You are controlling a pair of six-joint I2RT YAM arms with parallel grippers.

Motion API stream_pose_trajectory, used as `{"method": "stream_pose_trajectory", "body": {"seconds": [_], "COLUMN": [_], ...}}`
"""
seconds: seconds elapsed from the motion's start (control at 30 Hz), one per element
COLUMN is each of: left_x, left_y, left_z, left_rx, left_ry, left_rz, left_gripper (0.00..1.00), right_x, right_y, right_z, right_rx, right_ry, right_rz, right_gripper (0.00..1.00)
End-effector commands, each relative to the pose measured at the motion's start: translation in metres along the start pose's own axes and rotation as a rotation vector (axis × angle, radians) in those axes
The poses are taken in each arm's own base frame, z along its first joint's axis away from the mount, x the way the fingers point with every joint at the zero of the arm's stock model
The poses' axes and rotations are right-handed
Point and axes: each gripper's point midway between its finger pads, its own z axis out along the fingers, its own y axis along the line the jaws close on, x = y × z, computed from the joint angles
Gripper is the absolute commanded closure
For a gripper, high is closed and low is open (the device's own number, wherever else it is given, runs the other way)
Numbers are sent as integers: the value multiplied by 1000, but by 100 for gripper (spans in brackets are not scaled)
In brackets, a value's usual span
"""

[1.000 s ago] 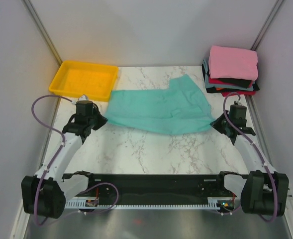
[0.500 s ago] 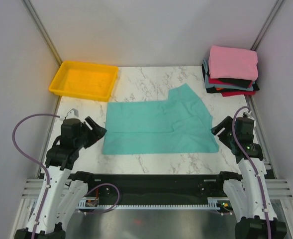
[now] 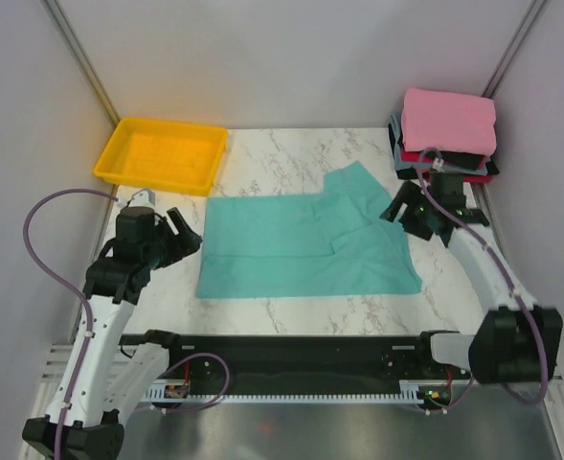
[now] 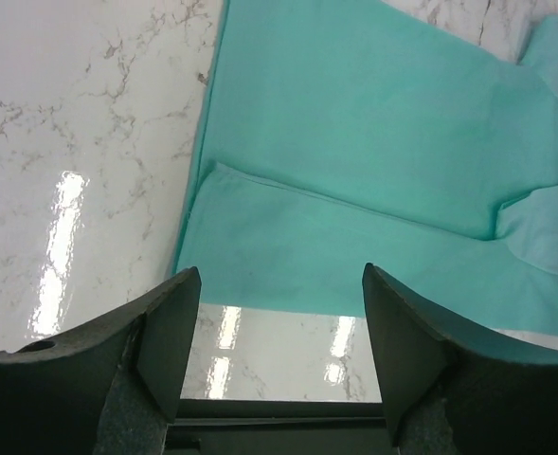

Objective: Fold and stack the t-shirts
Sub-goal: Fold the tshirt

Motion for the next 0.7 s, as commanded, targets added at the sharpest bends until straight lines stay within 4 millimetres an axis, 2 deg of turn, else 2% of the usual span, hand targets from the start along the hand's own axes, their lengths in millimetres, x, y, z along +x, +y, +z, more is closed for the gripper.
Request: {"method": "stream_pose_trajectory", "body": {"seconds": [0.0, 0.03, 0.07, 0.1, 0.13, 0.17, 0.2, 0.23, 0.27, 0.3, 0.33, 0.37, 0.4, 0.43, 0.47, 0.5, 0.53, 0.57, 0.67], "left_x": [-18, -13, -13, -15, -16, -18, -15, -14, -12, -12, -12, -10, -10, -10, -10, -9, -9, -9, -8], "left_y": [2, 6, 6, 3, 2, 1, 4, 3, 0, -1, -2, -1, -1, -1, -1, -1, -1, -1, 0], "left_z": [5, 10, 12, 9, 8, 8, 10, 10, 10, 11, 11, 12, 12, 13, 14, 15, 15, 16, 16], "left_rx": [14, 10, 11, 25, 34, 38, 33, 40, 56, 62, 67, 65, 66, 67, 66, 66, 64, 62, 61], "left_ry": [-100, -91, -96, -102, -108, -123, -119, -120, -112, -110, -110, -106, -105, -103, -101, -98, -95, -91, -90], "left_rz": [125, 138, 137, 140, 152, 150, 145, 139, 140, 147, 147, 146, 146, 146, 146, 146, 148, 148, 146], "left_gripper": [23, 23, 24, 24, 24, 23, 24, 24, 24, 25, 25, 25, 25, 25, 25, 26, 26, 27, 27], "right_x": [-45, -42, -68, -79, -79, -105, -115, -109, -130, -136, -128, -147, -149, -140, -154, -154, -144, -154, -153], "right_y": [66, 64, 90, 92, 85, 100, 98, 87, 99, 100, 90, 105, 107, 97, 109, 110, 100, 105, 92], "right_z": [37, 66, 69, 80, 109, 114, 126, 156, 163, 174, 203, 208, 219, 245, 250, 258, 278, 280, 294], "right_rx": [-83, -40, -64, -38, 2, -2, 31, 75, 74, 90, 123, 105, 105, 118, 96, 94, 111, 112, 156], "right_ry": [-12, 42, -9, -27, 8, -48, -64, -27, -74, -87, -53, -101, -103, -70, -103, -100, -71, -99, -101], "right_rz": [-245, -274, -306, -315, -330, -341, -350, -374, -387, -405, -425, -432, -439, -442, -448, -454, -457, -462, -473], "right_gripper": [19, 19, 19, 19, 19, 20, 20, 21, 22, 22, 22, 22, 22, 23, 23, 23, 23, 24, 24]}}
